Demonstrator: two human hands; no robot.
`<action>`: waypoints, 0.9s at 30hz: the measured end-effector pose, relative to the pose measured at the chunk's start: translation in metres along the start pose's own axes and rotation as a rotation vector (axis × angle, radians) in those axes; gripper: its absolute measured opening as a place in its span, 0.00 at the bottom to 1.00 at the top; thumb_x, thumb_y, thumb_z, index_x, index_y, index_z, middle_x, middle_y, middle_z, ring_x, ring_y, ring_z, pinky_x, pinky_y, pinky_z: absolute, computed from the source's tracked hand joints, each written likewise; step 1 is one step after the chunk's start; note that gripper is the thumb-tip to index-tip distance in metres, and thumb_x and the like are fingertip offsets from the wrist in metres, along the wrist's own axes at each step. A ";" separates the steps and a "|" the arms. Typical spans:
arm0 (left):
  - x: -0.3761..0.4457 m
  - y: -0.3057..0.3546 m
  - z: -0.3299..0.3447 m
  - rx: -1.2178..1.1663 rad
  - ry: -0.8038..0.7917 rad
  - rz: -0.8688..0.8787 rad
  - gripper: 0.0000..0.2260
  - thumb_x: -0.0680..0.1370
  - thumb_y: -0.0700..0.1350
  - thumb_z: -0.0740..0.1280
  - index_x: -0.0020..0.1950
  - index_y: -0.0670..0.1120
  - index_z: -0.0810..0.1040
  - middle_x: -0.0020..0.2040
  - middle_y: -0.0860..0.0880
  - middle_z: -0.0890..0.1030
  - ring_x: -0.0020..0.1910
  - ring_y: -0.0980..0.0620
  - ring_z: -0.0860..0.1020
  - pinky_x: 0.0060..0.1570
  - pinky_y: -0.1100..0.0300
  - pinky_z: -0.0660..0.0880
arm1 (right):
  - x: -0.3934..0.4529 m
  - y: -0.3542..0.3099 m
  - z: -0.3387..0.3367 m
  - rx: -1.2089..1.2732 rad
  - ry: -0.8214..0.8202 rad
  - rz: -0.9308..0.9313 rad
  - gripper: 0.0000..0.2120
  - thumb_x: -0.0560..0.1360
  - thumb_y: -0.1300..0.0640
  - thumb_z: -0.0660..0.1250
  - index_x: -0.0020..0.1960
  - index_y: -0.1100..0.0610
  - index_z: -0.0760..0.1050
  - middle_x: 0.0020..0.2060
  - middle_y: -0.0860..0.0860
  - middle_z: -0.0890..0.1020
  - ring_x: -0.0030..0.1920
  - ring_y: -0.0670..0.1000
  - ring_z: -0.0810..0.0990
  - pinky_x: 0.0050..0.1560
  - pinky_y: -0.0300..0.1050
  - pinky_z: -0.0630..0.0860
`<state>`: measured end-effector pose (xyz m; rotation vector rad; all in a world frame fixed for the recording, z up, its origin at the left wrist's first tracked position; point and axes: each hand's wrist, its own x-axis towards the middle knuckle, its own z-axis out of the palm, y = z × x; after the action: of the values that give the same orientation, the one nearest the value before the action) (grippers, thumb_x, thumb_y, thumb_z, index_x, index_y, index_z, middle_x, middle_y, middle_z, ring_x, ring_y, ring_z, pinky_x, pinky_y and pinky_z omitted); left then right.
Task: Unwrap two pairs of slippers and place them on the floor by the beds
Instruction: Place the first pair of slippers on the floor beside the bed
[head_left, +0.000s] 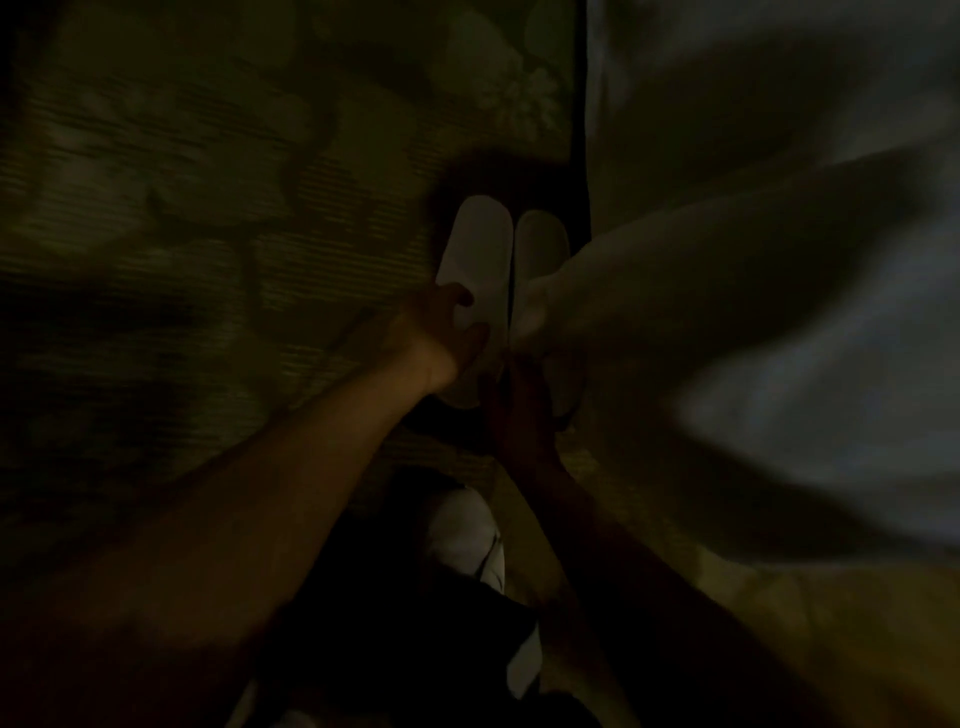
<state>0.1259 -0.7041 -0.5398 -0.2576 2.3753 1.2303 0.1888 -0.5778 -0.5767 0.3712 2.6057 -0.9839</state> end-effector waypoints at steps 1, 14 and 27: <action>-0.010 0.009 -0.009 -0.089 0.008 -0.065 0.20 0.78 0.49 0.66 0.69 0.46 0.72 0.68 0.45 0.74 0.63 0.47 0.74 0.55 0.61 0.70 | -0.008 -0.023 -0.008 0.086 -0.049 0.063 0.23 0.81 0.50 0.59 0.73 0.60 0.66 0.70 0.58 0.71 0.71 0.57 0.68 0.71 0.56 0.65; -0.218 0.180 -0.166 -0.628 0.189 -0.294 0.05 0.79 0.46 0.65 0.53 0.54 0.77 0.57 0.49 0.81 0.57 0.49 0.79 0.61 0.50 0.75 | -0.147 -0.214 -0.201 0.632 -0.128 0.167 0.12 0.81 0.60 0.60 0.41 0.48 0.73 0.40 0.49 0.79 0.46 0.52 0.80 0.52 0.50 0.77; -0.408 0.430 -0.250 -0.560 0.143 -0.001 0.09 0.79 0.49 0.64 0.57 0.51 0.80 0.53 0.52 0.83 0.52 0.54 0.81 0.52 0.57 0.78 | -0.326 -0.329 -0.479 0.836 0.177 0.033 0.12 0.81 0.58 0.60 0.58 0.64 0.75 0.45 0.56 0.81 0.45 0.53 0.80 0.51 0.50 0.77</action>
<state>0.2535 -0.6718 0.0903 -0.5333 2.0868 1.9138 0.2685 -0.5343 0.0828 0.7111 2.1788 -2.0757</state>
